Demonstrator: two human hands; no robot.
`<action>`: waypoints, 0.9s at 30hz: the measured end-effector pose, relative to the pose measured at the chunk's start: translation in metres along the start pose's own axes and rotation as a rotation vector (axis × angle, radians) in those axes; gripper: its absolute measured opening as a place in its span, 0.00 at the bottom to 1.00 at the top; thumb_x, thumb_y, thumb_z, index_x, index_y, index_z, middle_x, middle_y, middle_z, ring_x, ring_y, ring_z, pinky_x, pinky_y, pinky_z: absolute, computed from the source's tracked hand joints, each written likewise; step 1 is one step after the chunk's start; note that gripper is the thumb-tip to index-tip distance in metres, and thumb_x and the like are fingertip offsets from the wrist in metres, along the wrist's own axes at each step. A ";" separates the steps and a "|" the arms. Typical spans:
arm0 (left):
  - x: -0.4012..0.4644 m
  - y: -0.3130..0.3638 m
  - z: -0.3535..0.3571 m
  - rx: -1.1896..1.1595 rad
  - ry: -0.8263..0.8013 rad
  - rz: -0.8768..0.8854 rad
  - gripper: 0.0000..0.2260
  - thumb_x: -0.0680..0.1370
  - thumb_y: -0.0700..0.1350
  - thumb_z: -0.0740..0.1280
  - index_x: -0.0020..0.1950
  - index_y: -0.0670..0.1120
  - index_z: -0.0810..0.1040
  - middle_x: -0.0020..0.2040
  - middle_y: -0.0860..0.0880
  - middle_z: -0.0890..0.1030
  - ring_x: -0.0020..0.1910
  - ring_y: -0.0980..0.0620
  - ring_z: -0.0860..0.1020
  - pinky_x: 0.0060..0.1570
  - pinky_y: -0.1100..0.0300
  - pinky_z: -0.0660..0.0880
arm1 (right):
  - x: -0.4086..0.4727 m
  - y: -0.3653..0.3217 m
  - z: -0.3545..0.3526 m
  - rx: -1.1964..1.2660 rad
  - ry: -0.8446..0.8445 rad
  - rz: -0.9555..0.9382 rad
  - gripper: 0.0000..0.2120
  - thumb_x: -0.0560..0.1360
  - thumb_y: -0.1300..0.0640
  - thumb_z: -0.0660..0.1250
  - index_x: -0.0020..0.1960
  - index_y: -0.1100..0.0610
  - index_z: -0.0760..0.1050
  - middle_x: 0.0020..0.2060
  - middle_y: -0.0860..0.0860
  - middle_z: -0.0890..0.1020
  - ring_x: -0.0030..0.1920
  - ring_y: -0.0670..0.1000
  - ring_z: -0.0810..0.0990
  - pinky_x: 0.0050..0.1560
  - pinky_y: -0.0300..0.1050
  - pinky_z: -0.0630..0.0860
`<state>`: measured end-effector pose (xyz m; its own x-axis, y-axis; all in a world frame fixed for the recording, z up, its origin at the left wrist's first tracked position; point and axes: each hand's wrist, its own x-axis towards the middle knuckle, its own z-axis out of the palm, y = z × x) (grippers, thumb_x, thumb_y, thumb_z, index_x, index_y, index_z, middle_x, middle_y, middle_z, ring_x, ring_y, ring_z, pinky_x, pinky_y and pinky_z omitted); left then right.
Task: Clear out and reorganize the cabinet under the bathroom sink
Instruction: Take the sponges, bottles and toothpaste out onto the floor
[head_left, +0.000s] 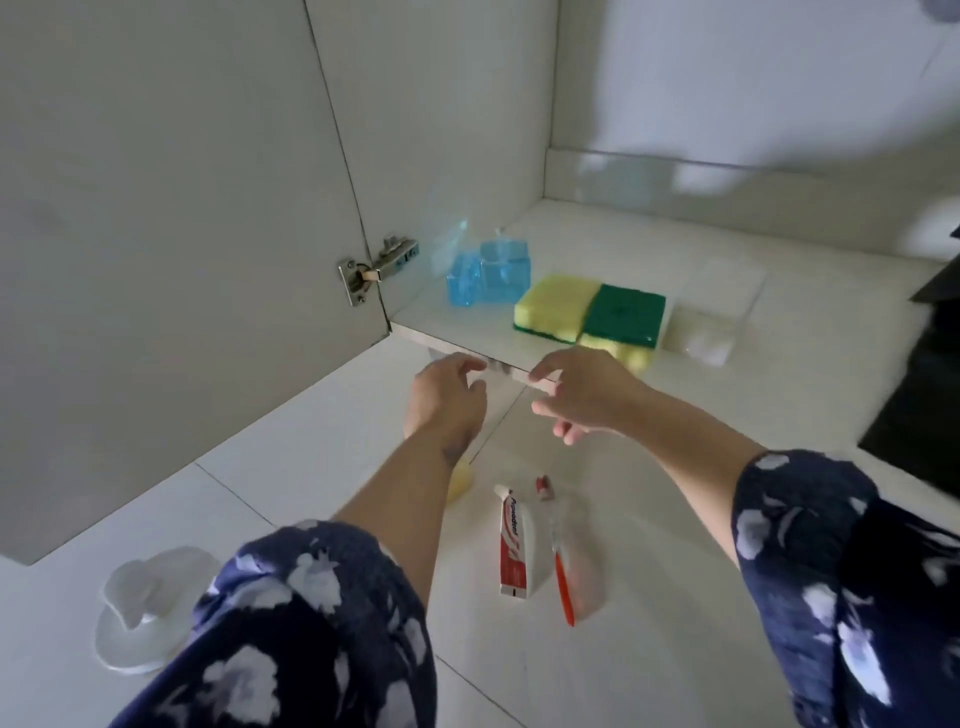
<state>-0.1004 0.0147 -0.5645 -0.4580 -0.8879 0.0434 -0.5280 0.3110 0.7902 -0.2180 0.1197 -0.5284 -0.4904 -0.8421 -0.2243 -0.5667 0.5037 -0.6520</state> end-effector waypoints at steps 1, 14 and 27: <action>0.011 0.009 -0.006 0.013 0.018 0.004 0.12 0.77 0.43 0.64 0.59 0.51 0.79 0.60 0.53 0.79 0.54 0.52 0.77 0.49 0.61 0.74 | 0.007 -0.011 -0.013 -0.008 0.037 -0.011 0.14 0.76 0.61 0.65 0.61 0.55 0.74 0.33 0.55 0.83 0.31 0.53 0.83 0.38 0.41 0.81; 0.154 0.056 -0.010 0.326 -0.050 -0.008 0.29 0.75 0.45 0.67 0.74 0.57 0.63 0.68 0.47 0.72 0.62 0.45 0.75 0.58 0.54 0.75 | 0.170 -0.074 -0.072 -0.251 0.253 0.015 0.17 0.74 0.45 0.65 0.41 0.59 0.70 0.40 0.53 0.76 0.46 0.55 0.77 0.43 0.44 0.69; 0.170 0.051 -0.002 0.487 -0.040 0.023 0.24 0.75 0.47 0.69 0.70 0.46 0.70 0.65 0.46 0.76 0.63 0.46 0.75 0.60 0.56 0.73 | 0.199 -0.083 -0.061 -0.369 0.050 -0.007 0.14 0.76 0.48 0.65 0.48 0.59 0.74 0.37 0.54 0.72 0.43 0.55 0.74 0.46 0.44 0.69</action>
<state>-0.2035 -0.1216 -0.5156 -0.4953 -0.8683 0.0261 -0.7866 0.4610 0.4108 -0.3094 -0.0781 -0.4751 -0.5120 -0.8401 -0.1793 -0.7664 0.5410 -0.3464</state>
